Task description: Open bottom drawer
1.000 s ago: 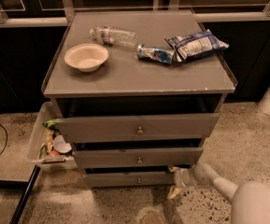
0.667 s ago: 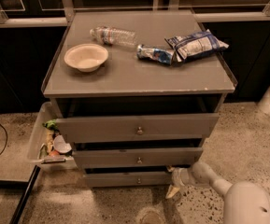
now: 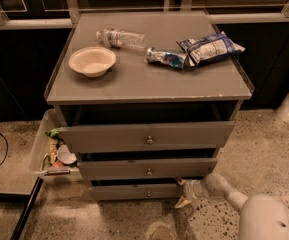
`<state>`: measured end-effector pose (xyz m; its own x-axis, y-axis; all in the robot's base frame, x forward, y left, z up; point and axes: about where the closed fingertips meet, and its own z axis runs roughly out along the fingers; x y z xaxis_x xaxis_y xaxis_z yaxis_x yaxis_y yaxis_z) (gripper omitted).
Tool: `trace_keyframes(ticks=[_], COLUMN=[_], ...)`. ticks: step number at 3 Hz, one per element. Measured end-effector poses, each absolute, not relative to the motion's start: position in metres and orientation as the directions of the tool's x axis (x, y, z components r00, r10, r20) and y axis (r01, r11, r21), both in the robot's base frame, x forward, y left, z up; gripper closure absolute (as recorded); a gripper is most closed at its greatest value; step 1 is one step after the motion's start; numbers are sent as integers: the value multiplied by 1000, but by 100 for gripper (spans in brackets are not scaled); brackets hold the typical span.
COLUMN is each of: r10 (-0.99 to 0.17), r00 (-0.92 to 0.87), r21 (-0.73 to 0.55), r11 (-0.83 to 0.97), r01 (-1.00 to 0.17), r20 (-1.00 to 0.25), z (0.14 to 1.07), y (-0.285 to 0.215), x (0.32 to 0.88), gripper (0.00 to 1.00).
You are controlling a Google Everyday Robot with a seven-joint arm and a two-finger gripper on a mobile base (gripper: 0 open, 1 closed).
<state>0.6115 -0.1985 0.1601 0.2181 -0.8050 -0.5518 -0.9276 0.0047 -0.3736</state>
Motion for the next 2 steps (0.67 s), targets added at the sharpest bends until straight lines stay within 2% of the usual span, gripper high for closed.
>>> trace_keyframes(ticks=[2], r10=[-795], r00=[212], r21=[-343], r11=[-5], r01=[-939], r20=[-569], z=[163], y=[-194], x=[608], gripper=[65])
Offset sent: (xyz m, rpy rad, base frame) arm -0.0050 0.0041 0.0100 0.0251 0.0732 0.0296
